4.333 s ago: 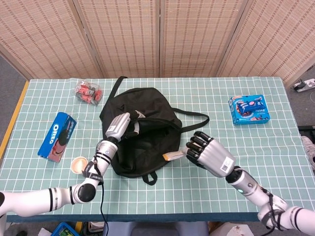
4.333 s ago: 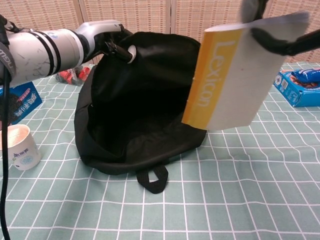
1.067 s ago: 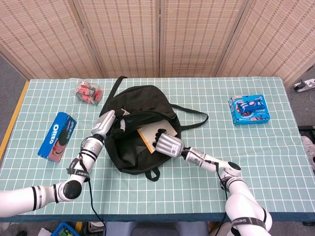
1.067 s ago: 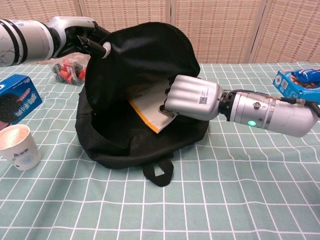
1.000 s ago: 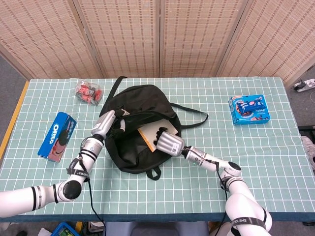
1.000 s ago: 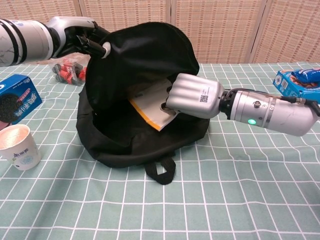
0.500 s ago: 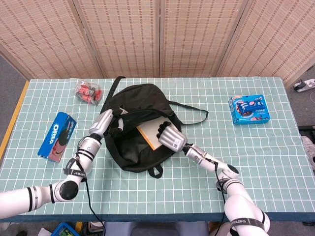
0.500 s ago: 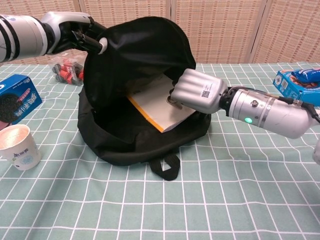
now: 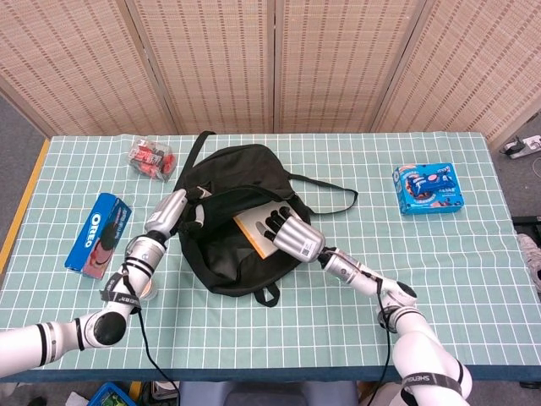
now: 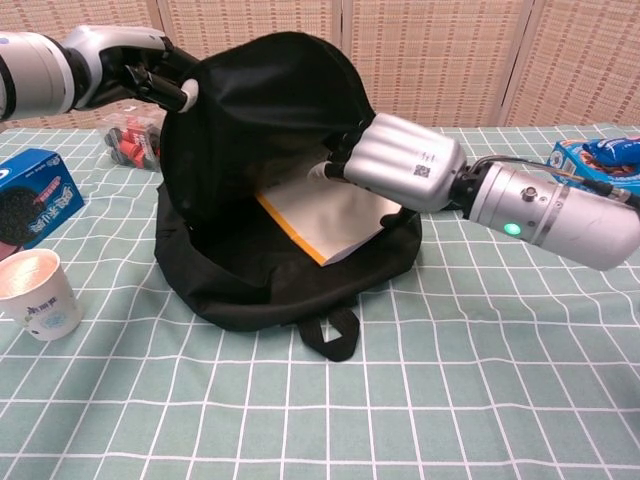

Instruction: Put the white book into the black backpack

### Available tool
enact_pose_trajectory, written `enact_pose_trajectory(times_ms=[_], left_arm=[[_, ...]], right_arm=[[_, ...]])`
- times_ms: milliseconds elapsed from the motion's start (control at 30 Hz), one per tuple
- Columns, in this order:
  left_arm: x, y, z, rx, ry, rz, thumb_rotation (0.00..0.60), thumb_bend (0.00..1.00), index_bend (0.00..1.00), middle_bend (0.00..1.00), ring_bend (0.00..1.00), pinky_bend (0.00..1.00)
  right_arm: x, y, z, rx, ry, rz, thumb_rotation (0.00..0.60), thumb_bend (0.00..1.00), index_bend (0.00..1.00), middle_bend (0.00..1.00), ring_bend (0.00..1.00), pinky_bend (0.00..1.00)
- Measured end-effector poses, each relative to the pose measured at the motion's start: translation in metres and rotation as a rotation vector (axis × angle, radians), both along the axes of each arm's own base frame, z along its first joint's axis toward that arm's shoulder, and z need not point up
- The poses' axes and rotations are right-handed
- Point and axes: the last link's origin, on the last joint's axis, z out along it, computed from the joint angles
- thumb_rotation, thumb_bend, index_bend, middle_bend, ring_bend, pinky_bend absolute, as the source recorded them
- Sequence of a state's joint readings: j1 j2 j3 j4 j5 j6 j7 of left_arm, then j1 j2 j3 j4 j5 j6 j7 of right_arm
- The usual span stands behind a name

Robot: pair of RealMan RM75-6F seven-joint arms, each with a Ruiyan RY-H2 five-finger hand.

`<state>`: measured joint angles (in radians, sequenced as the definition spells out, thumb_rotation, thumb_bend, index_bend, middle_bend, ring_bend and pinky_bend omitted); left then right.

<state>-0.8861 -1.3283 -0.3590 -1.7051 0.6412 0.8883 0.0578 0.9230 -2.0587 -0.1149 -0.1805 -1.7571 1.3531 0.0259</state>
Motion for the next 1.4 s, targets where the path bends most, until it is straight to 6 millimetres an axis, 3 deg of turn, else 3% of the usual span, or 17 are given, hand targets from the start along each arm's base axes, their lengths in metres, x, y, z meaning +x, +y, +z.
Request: enact_pose_trajectory(times_ms=[67, 133, 200, 300, 367, 433, 567, 633, 733, 767, 967, 1233, 1400], left_arm=[[-0.001, -0.002, 0.000, -0.007, 0.011, -0.007, 0.600, 0.59, 0.47, 0.30, 0.26, 0.25], [-0.002, -0.004, 0.000, -0.018, 0.026, -0.020, 0.600, 0.37, 0.32, 0.27, 0.23, 0.25], [-0.001, -0.007, 0.000, -0.024, 0.037, -0.034, 0.600, 0.26, 0.22, 0.25, 0.22, 0.23], [0.000, -0.012, 0.001, -0.024, 0.047, -0.056, 0.561, 0.21, 0.14, 0.23, 0.20, 0.19], [0.002, -0.015, 0.002, -0.024, 0.048, -0.070, 0.455, 0.18, 0.12, 0.22, 0.18, 0.18], [0.003, -0.019, 0.003, -0.026, 0.044, -0.086, 0.384, 0.18, 0.11, 0.21, 0.18, 0.18], [0.003, -0.028, 0.010, -0.028, 0.039, -0.113, 0.354, 0.17, 0.10, 0.20, 0.17, 0.17], [0.001, -0.033, 0.016, -0.029, 0.034, -0.120, 0.379, 0.17, 0.10, 0.19, 0.16, 0.16], [-0.006, -0.040, 0.024, -0.030, 0.040, -0.124, 0.567, 0.17, 0.11, 0.19, 0.16, 0.16], [-0.008, -0.041, 0.027, -0.028, 0.044, -0.124, 0.595, 0.17, 0.12, 0.19, 0.16, 0.16], [-0.031, -0.053, 0.039, 0.023, 0.115, -0.134, 0.600, 0.17, 0.16, 0.19, 0.16, 0.16], [-0.082, -0.075, 0.061, 0.184, 0.292, -0.139, 0.600, 0.21, 0.22, 0.19, 0.16, 0.16], [-0.119, -0.098, 0.074, 0.261, 0.403, -0.120, 0.600, 0.21, 0.23, 0.19, 0.16, 0.16]], right_arm=[[-0.004, 0.004, 0.011, 0.010, -0.036, 0.023, 0.600, 0.00, 0.22, 0.36, 0.30, 0.38], [-0.009, 0.007, 0.022, 0.013, -0.064, 0.044, 0.600, 0.00, 0.22, 0.36, 0.30, 0.38], [-0.017, 0.011, 0.037, 0.011, -0.093, 0.065, 0.600, 0.00, 0.22, 0.36, 0.30, 0.39], [-0.030, 0.016, 0.061, 0.003, -0.128, 0.085, 0.600, 0.00, 0.22, 0.36, 0.30, 0.39], [-0.040, 0.021, 0.078, -0.005, -0.145, 0.094, 0.600, 0.00, 0.22, 0.36, 0.30, 0.39], [-0.048, 0.025, 0.091, -0.014, -0.157, 0.099, 0.600, 0.02, 0.24, 0.37, 0.30, 0.39], [-0.064, 0.038, 0.116, -0.022, -0.183, 0.072, 0.600, 0.03, 0.26, 0.38, 0.30, 0.39], [-0.070, 0.045, 0.122, -0.022, -0.199, 0.051, 0.600, 0.03, 0.26, 0.38, 0.30, 0.39], [-0.081, 0.058, 0.138, -0.036, -0.208, 0.012, 0.600, 0.04, 0.28, 0.38, 0.30, 0.39], [-0.085, 0.063, 0.144, -0.040, -0.210, -0.006, 0.600, 0.06, 0.29, 0.38, 0.30, 0.39], [-0.100, 0.092, 0.169, -0.033, -0.239, -0.129, 0.600, 0.25, 0.35, 0.41, 0.32, 0.40], [-0.130, 0.134, 0.207, -0.077, -0.286, -0.369, 0.600, 0.33, 0.47, 0.48, 0.39, 0.47], [-0.152, 0.156, 0.225, -0.100, -0.300, -0.503, 0.600, 0.37, 0.48, 0.47, 0.39, 0.48]])
